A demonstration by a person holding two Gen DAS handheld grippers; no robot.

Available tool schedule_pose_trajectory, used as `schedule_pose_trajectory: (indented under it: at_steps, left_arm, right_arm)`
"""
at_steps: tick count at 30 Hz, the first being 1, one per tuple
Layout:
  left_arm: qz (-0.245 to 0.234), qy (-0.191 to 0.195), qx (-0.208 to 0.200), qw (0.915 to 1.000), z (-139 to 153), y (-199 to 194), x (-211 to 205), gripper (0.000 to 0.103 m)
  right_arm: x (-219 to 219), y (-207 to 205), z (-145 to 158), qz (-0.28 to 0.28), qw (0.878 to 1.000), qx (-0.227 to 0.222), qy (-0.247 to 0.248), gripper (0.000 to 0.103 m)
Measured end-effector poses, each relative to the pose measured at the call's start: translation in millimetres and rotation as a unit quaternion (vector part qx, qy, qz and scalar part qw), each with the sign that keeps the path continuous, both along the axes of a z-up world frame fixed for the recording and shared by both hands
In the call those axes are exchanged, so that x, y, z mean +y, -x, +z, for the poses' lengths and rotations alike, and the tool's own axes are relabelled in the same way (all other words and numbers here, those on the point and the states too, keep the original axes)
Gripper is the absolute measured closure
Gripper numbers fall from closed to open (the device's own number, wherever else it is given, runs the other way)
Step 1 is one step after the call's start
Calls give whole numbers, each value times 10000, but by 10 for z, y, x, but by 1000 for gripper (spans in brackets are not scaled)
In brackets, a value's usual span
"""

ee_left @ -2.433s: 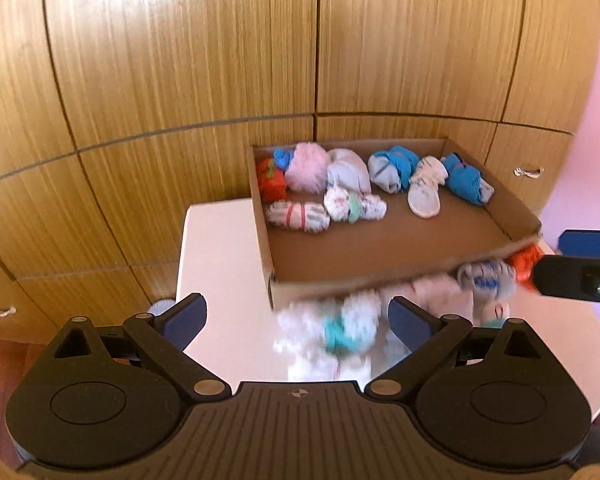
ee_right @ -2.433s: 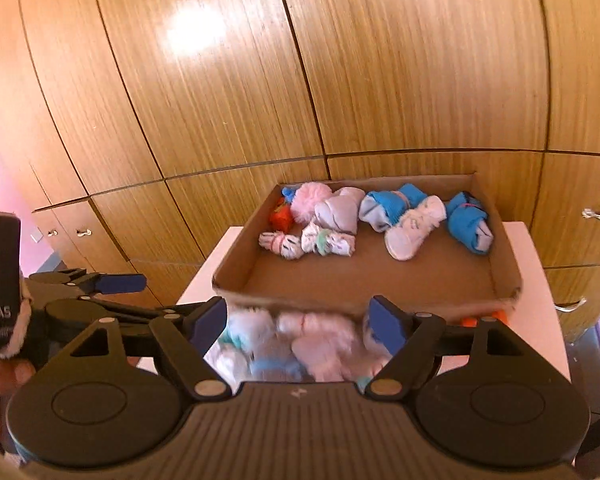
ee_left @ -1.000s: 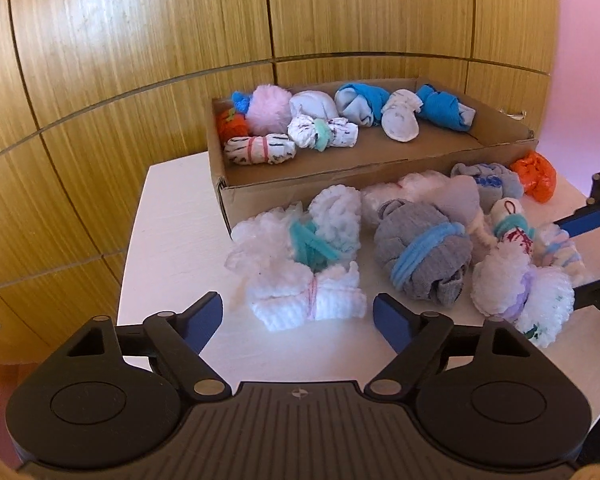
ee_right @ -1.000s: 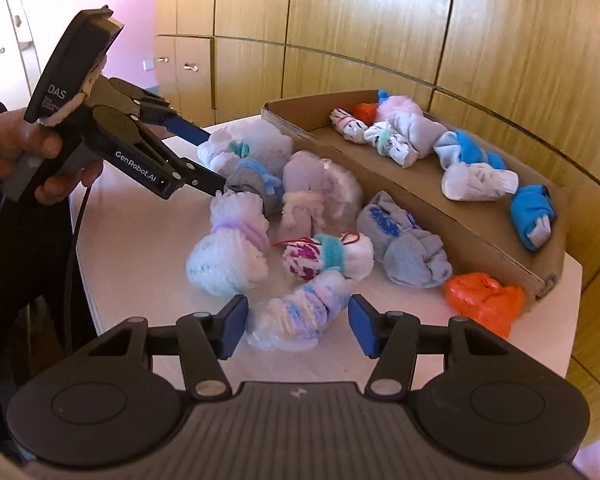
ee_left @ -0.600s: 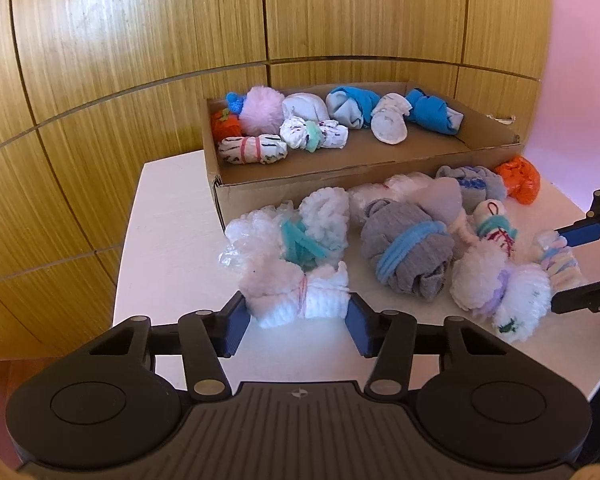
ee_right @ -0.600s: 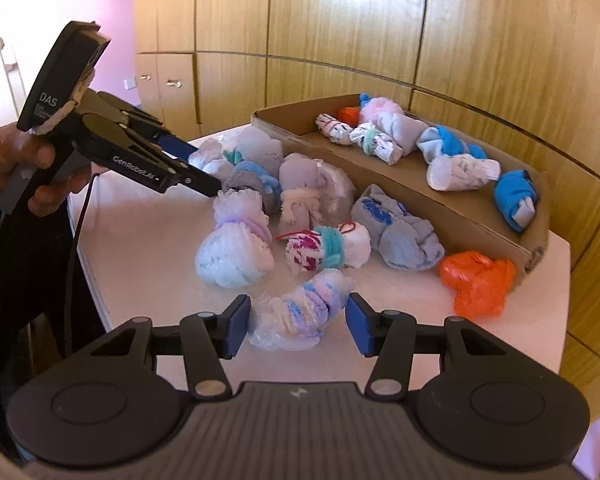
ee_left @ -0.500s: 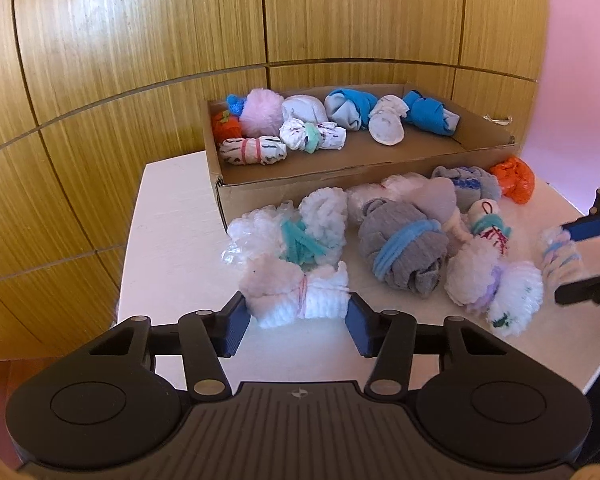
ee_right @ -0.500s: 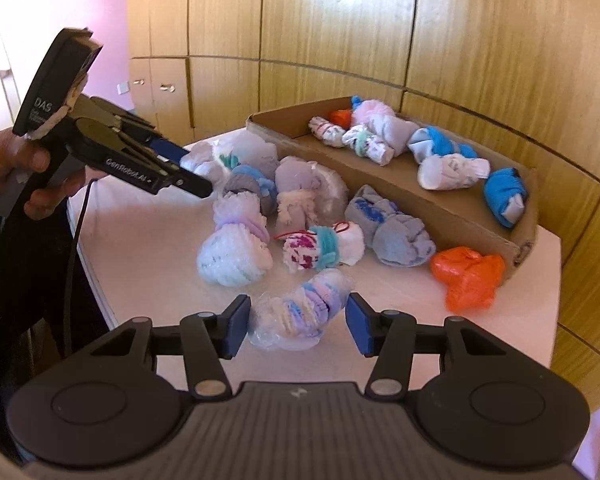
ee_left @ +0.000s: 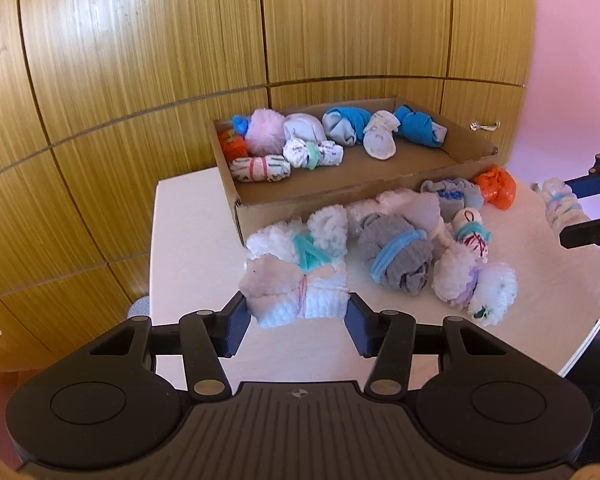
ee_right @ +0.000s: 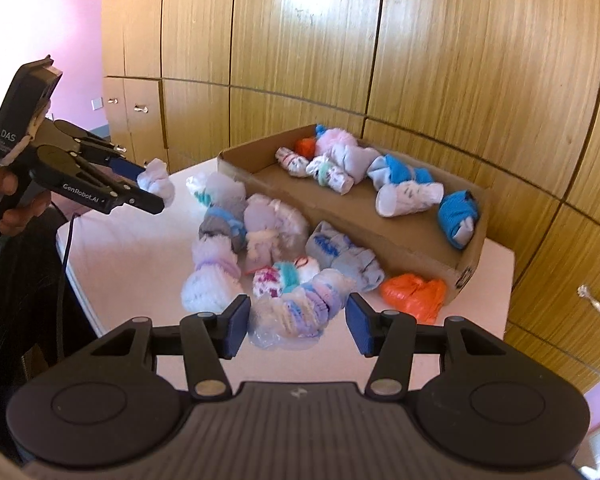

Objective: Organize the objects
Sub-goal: 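Grasp the pink-tied fluffy white sock with left tool while right tool grasps lavender striped roll, then carry both socks into the box, lower them beside the others and open both tools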

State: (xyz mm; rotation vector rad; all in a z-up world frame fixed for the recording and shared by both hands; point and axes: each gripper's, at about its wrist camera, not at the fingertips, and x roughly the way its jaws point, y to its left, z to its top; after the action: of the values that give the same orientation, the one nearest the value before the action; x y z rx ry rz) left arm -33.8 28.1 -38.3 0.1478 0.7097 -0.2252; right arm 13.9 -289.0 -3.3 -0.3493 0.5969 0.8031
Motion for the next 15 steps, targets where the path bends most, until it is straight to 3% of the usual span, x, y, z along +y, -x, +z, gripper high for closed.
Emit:
schedule_pose_trajectory:
  at_steps: [3, 7, 15]
  left_arm:
    - [-43, 108, -10, 9999, 113, -54, 31, 46]
    - [-180, -31, -155, 9997, 319, -199, 25, 47]
    - [-174, -166, 92, 9997, 491, -908, -87, 47]
  right_arm:
    - [32, -47, 96, -50, 10000, -44, -49, 55]
    - [95, -143, 293, -72, 9997, -130, -178, 55]
    - [458, -613, 605, -335, 9983, -75, -475, 54]
